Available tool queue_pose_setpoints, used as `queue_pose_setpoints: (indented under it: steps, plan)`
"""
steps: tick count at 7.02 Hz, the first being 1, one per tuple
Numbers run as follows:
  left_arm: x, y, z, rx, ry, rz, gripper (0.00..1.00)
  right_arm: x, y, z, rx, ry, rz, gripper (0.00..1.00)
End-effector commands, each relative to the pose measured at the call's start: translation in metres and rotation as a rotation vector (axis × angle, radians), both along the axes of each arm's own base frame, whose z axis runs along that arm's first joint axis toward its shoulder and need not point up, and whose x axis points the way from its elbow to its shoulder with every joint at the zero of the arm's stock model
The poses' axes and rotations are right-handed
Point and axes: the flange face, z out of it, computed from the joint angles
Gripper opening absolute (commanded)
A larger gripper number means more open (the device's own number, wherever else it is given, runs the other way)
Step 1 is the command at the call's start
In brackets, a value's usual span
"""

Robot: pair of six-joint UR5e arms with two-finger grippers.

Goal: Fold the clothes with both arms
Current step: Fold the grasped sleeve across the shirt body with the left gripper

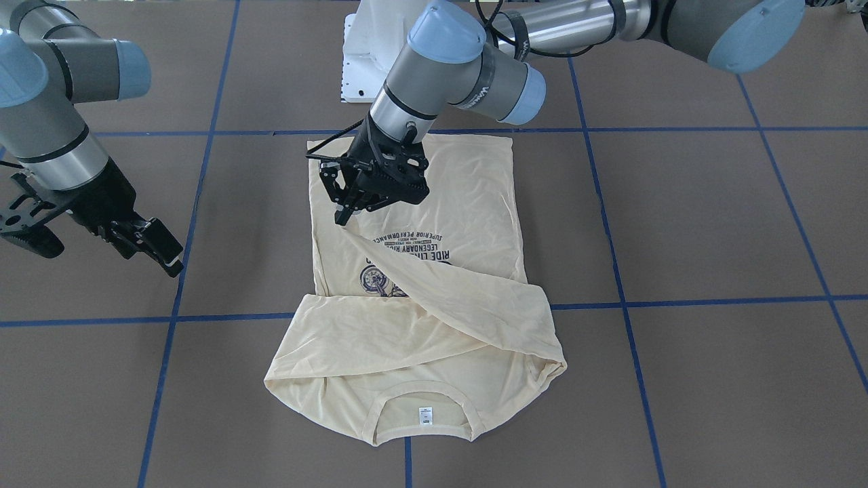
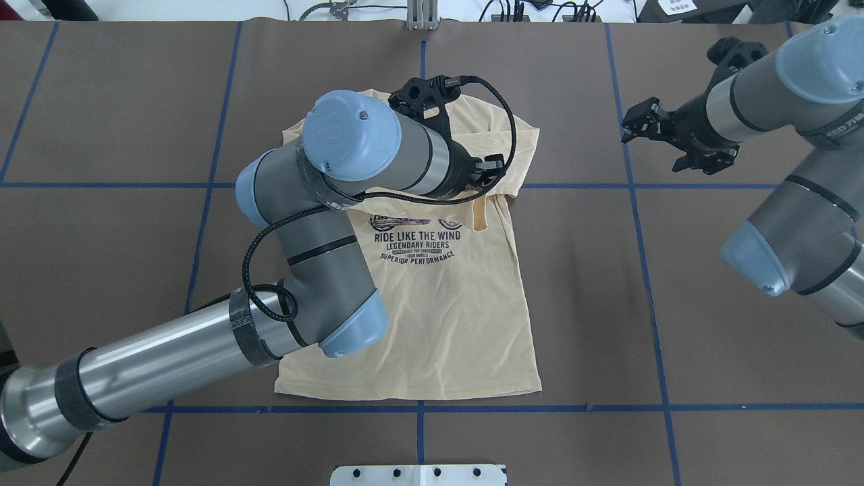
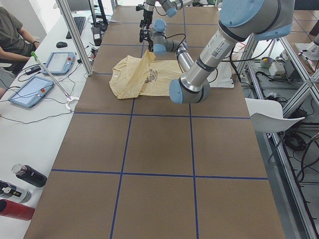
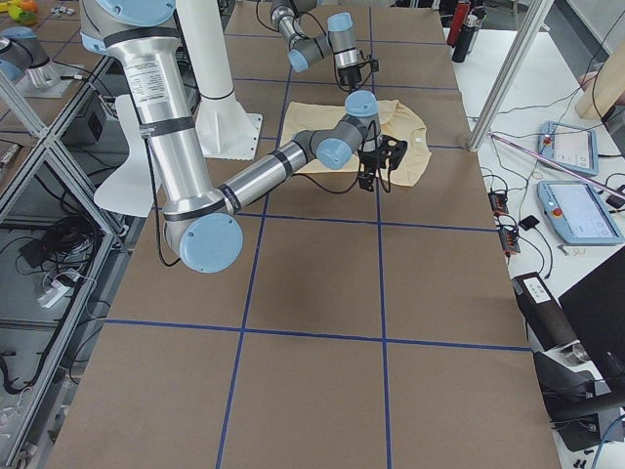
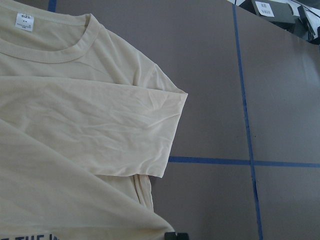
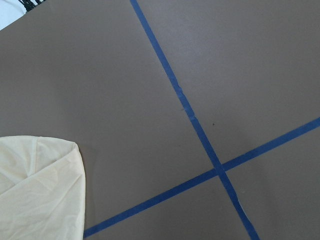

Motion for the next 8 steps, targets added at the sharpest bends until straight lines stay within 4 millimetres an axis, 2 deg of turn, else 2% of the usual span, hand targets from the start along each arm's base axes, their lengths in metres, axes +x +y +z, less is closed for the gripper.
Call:
queue_pose_setpoints:
  steps: [1, 3, 5, 7, 8]
  plan:
    - [0.012, 0.005, -0.004, -0.004, 0.000, 0.011, 0.10, 0.000, -0.001, -0.002, 0.001, -0.003, 0.002, 0.98]
    - [0.013, 0.004, -0.011, -0.002, 0.011, 0.011, 0.11, 0.000, -0.001, -0.002, 0.001, -0.003, 0.002, 0.98]
    - [0.022, 0.010, -0.008, -0.003, 0.004, 0.019, 0.15, -0.001, 0.000, -0.003, 0.000, -0.004, 0.002, 0.98]
    - [0.030, 0.016, -0.009, -0.004, 0.022, 0.010, 0.61, -0.002, -0.001, -0.002, -0.006, -0.004, 0.005, 0.98]
    - [0.030, 0.016, -0.009, -0.026, 0.033, 0.005, 0.74, -0.002, -0.001, -0.003, -0.004, -0.006, 0.005, 0.98]
